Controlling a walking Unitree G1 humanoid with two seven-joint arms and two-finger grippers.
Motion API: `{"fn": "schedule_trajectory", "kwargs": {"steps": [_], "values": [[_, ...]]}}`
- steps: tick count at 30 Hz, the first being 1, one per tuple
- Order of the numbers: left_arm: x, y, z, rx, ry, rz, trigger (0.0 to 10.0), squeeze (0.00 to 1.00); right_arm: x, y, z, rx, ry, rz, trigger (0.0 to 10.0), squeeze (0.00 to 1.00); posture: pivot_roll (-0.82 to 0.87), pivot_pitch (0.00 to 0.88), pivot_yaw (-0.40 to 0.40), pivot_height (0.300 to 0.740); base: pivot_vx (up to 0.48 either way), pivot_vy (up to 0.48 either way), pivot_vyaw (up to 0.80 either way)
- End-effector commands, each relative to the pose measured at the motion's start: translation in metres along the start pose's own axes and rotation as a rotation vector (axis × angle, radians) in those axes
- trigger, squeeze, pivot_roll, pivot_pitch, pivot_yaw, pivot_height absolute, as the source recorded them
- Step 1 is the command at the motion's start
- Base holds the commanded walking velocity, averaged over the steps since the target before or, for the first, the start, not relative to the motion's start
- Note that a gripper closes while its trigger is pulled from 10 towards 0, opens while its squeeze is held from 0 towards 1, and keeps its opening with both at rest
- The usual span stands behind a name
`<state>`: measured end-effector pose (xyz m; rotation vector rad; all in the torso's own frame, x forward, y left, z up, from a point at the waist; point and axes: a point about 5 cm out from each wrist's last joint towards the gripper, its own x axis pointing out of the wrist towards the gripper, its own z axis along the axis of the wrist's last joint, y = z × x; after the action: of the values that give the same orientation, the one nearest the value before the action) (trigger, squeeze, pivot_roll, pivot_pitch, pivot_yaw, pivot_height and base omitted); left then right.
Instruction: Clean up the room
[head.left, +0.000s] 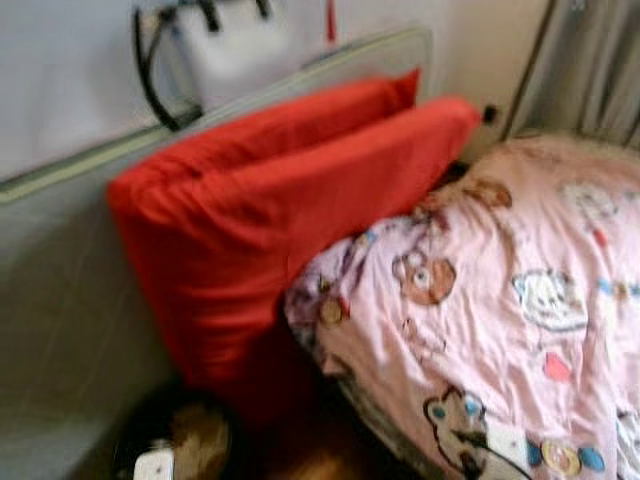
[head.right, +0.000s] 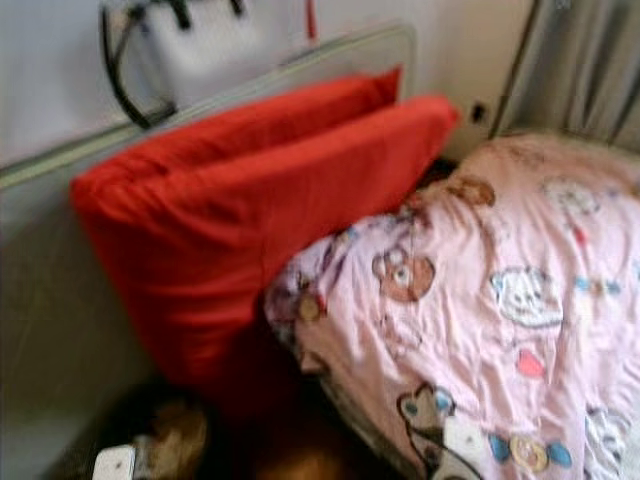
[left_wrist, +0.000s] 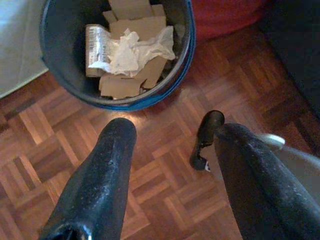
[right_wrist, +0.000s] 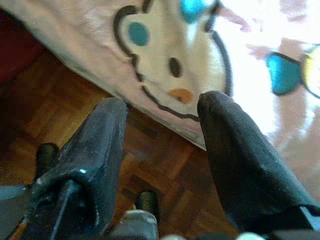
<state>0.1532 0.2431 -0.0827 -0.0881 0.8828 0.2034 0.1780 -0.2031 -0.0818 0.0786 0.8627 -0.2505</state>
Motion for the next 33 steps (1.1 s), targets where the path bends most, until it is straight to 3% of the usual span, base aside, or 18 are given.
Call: {"fn": "schedule_trajectory", "kwargs": {"steps": [1, 12, 13, 14, 19, 27, 33], "values": [[-0.001, 0.001, -0.004, -0.004, 0.013, 0.006, 10.0, 0.00, -0.002, -0.006, -0.006, -0.004, 0.018, -0.015, 10.0, 0.00, 0.00, 0.000, 0.044, 0.740, 0.000, 0.000, 0.80], [-0.001, 0.001, -0.004, -0.004, 0.013, 0.006, 10.0, 0.00, -0.002, -0.006, -0.006, -0.004, 0.018, -0.015, 10.0, 0.00, 0.00, 0.000, 0.044, 0.740, 0.000, 0.000, 0.80], [0.000, -0.004, -0.004, -0.025, 0.011, 0.009, 10.0, 0.00, -0.002, -0.008, -0.007, -0.051, 0.024, -0.013, 10.0, 0.00, -0.01, 0.000, -0.030, 0.740, 0.000, 0.000, 0.80], [0.001, -0.011, -0.004, -0.054, 0.007, 0.009, 10.0, 0.00, -0.001, -0.015, -0.005, -0.097, 0.028, -0.018, 10.0, 0.00, -0.01, 0.000, -0.044, 0.740, 0.000, 0.000, 0.80], [0.002, -0.022, -0.005, -0.096, 0.001, -0.001, 10.0, 0.00, 0.001, -0.025, 0.005, -0.124, 0.011, -0.031, 10.0, 0.00, -0.01, 0.000, -0.080, 0.740, 0.000, 0.000, 0.80], [0.002, -0.019, -0.003, -0.093, 0.005, 0.011, 10.0, 0.00, 0.000, -0.014, -0.002, -0.094, 0.026, -0.014, 10.0, 0.00, 0.01, 0.000, -0.050, 0.740, 0.000, 0.000, 0.80], [0.002, -0.012, -0.003, -0.064, 0.006, 0.015, 10.0, 0.00, -0.002, -0.007, -0.009, -0.037, 0.053, -0.003, 10.0, 0.00, 0.01, 0.000, -0.017, 0.740, 0.000, 0.000, 0.00]]}}
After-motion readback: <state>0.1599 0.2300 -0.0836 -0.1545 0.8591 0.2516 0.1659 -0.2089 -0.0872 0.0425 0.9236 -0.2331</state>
